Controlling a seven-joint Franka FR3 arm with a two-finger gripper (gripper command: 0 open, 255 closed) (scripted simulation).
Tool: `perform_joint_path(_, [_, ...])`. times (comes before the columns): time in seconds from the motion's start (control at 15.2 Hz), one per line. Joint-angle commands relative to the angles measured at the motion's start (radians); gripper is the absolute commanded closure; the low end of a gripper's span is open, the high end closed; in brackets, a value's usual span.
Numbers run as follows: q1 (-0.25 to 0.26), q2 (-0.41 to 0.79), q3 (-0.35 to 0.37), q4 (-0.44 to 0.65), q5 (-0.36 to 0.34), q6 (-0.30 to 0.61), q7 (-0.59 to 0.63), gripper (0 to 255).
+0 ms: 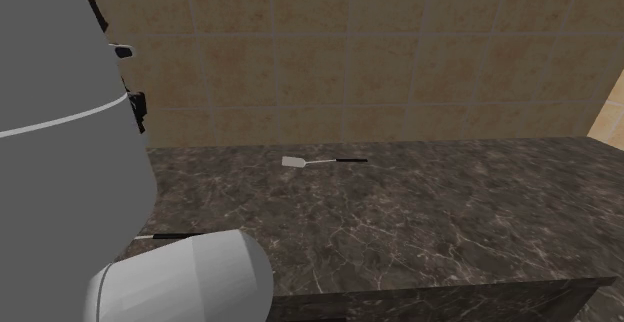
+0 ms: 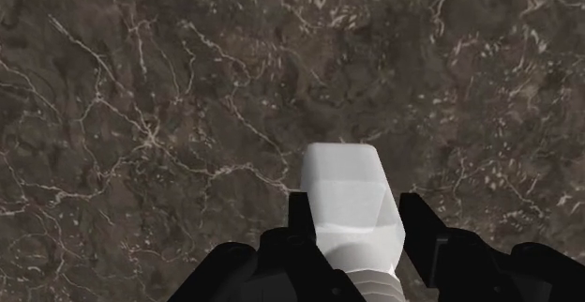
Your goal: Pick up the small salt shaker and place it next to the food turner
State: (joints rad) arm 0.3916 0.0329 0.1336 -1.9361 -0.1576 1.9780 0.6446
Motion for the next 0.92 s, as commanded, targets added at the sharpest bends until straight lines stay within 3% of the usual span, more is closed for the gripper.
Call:
perform_joint_path(0.0, [0.000, 0.009, -0.001, -0.017, -0.003, 0.026, 0.004, 255])
perform_joint_path(0.86, [-0.001, 0.071, -0.004, -0.121, -0.028, 0.188, 0.037, 255])
